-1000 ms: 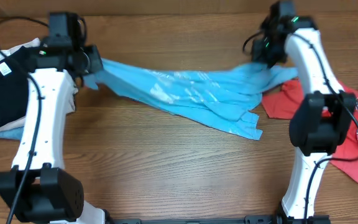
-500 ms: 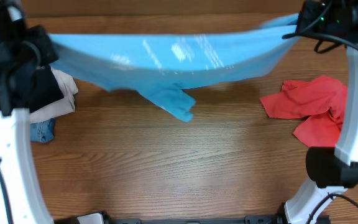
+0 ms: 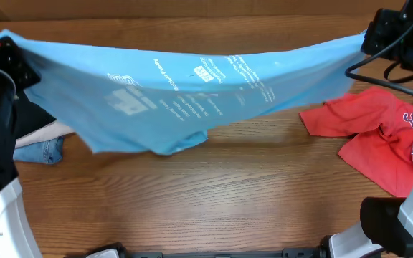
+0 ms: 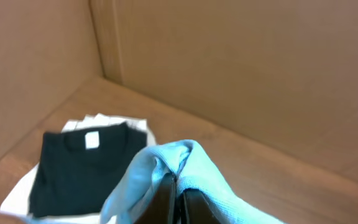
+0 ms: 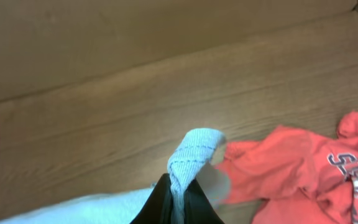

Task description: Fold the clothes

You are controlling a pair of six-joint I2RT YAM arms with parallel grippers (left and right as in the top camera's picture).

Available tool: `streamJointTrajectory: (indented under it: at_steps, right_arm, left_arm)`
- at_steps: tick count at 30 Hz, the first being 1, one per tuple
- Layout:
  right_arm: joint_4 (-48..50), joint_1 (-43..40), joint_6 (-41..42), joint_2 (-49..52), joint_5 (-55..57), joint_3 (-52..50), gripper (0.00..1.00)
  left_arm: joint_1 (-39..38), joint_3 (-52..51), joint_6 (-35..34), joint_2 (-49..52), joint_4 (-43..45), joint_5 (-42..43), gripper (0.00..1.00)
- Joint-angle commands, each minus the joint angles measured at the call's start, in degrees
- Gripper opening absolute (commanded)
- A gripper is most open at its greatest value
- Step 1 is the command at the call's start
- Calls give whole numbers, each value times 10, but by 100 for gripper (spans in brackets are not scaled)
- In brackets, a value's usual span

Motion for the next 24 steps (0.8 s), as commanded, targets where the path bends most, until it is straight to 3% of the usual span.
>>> streamJointTrajectory:
  at_steps: [1,9,10,11,12,13,17,24]
  right_arm:
    - [18,-1,3,40,12,-5,5]
    - [103,-1,2,169,12,-6,6]
    - [125,-1,2,187,12,-6,22]
    - [144,-1,2,205,12,-6,42]
    - [156,-1,2,223,12,-6,62]
    - [156,-2,2,235,12,-6,72]
    - [111,-10,3,256,22,-6,92]
    - [-16,-49,61,259,83,-7,94]
  left_arm:
    - [2,8,17,55,29,44,4]
    - [2,8,13,223,161,73,4]
    - [2,8,6,246,178,76,11]
    - [2,8,0,265,187,84,36]
    - [2,9,-10,282,188,96,81]
    - [2,9,-19,296,182,109,100]
    - [-2,8,-26,327,103,151,100]
    - [-51,8,-8,322,-83,169,100]
